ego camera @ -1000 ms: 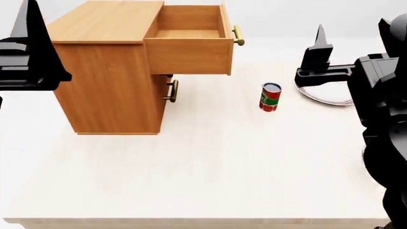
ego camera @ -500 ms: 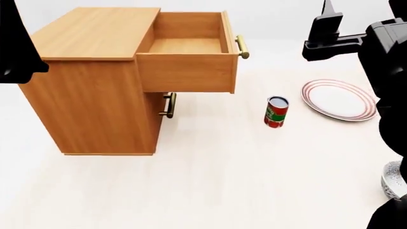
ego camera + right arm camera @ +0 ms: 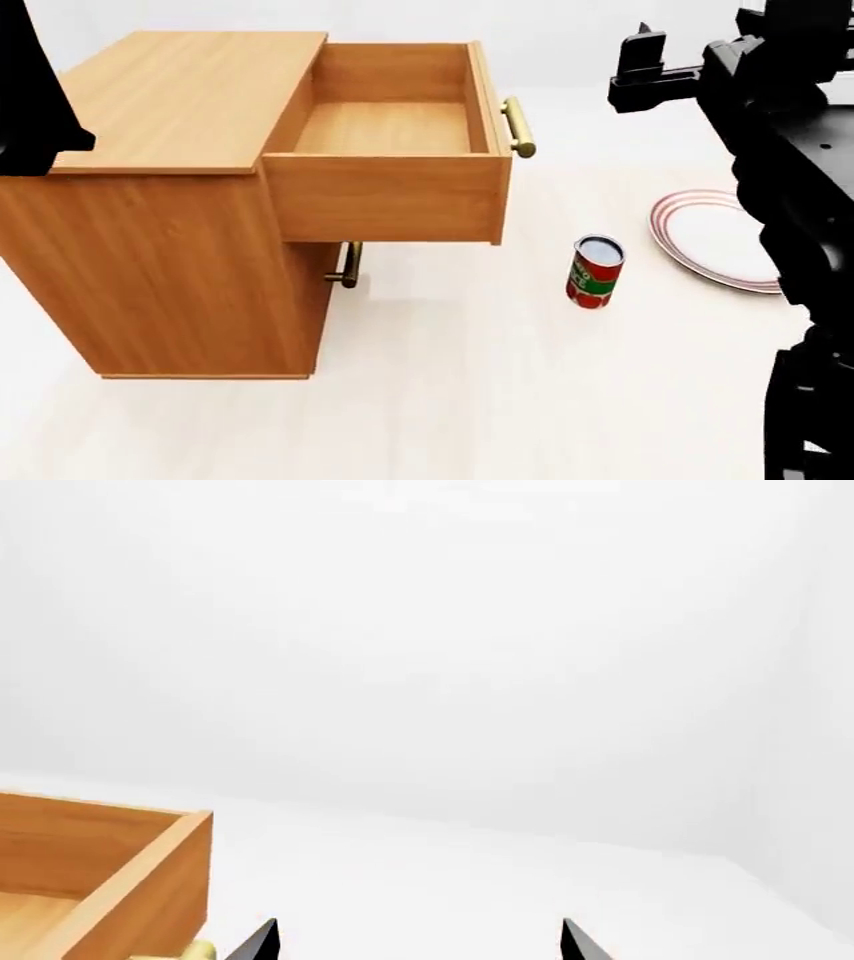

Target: Put the bowl in the top drawer of the cabinet.

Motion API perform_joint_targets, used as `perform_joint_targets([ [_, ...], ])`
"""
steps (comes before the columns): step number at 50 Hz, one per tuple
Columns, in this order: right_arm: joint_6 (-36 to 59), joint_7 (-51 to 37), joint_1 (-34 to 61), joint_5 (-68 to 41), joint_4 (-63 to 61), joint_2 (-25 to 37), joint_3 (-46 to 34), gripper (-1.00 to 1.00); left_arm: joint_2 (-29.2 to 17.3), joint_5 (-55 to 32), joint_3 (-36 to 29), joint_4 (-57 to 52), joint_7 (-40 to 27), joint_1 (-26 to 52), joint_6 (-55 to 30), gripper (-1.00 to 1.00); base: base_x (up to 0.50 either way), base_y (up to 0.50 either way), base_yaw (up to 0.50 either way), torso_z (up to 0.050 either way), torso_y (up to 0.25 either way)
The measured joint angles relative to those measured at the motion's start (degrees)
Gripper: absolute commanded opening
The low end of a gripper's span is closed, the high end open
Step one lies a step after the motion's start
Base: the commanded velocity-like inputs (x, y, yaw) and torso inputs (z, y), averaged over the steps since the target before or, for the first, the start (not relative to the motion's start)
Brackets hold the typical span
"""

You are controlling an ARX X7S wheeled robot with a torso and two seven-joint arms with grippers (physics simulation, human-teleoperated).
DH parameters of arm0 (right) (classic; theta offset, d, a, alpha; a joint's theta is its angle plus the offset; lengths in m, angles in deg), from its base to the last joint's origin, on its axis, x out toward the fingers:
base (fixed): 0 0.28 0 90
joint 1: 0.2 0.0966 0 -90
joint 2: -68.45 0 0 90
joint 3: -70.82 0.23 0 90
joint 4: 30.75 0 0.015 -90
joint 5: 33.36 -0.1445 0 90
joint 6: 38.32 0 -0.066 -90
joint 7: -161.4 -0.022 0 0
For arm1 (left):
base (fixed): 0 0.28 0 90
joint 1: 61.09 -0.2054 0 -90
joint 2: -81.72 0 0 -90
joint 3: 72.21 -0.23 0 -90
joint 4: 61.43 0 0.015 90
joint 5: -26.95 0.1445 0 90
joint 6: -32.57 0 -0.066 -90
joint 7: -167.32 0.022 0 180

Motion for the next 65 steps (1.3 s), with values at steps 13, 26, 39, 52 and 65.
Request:
perform_joint_targets([
  [13,-3.63,2.19,3.78,1.76,9.85,-0.53,-3.14,1.00,-0.26,-0.31,-0.25,0.13,-0.18,-0.20,0.69,1.00,0.27,0.00,0.00,0.000,0.001],
  [26,-3.96,2.99,5.51,1.99,12.32,-0.38,-4.10,1.00,-0.63,-0.88,-0.26,0.12,-0.61,-0.56,1.32,1.00,0.13,0.00,0.00,0.000,0.000],
  [39,6.49,4.90,6.66,-0.79,5.06,4.60,-4.29,1.00,-0.98,-1.25,0.09,0.11,-0.86,-1.38,2.03,1.00,0.00,0.00,0.00,0.000,0.000],
  [52,21.05,9.77,9.17,-4.48,-3.96,15.98,-8.04,1.00,-1.12,-1.58,0.16,0.03,-1.22,-2.07,2.73,1.00,0.00,0.00,0.00,0.000,0.000],
  [65,28.97,2.05,12.75,-22.66,-7.54,30.40,-16.11,1.00,-1.12,-0.92,-0.27,0.08,-1.15,-2.67,3.45,1.00,0.00,0.00,0.00,0.000,0.000],
])
